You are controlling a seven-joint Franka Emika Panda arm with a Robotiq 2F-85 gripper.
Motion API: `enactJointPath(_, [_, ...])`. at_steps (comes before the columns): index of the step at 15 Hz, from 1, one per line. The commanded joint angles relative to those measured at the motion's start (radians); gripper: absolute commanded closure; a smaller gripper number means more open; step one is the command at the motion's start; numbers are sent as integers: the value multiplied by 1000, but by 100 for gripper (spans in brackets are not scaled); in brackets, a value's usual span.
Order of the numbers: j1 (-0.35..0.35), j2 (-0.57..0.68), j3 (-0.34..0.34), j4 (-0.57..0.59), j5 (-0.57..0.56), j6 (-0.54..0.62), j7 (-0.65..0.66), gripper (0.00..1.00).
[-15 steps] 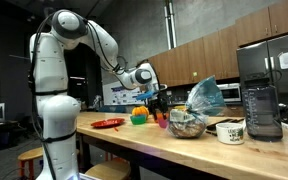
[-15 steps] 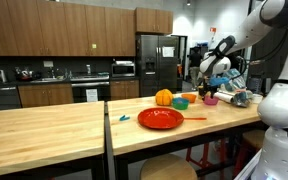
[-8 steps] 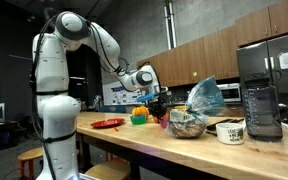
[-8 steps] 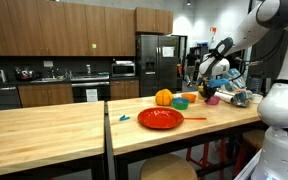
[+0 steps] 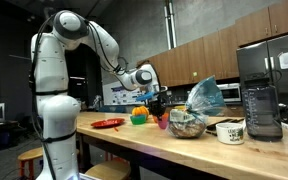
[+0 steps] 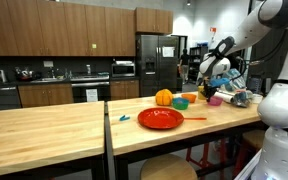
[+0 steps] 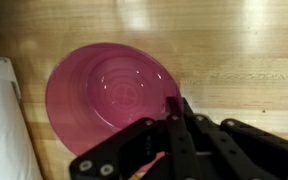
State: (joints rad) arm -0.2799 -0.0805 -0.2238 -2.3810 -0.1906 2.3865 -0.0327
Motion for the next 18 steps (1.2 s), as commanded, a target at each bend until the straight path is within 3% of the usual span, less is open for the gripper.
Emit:
enactJointPath(1, [15,-67,-4,-59,2,-36,-30,99])
enactJointPath(8, [52,-178,29,-168,-26,-99,-47,99])
enactJointPath(18, [184,-341,177,-333,-50,-98,-41,99])
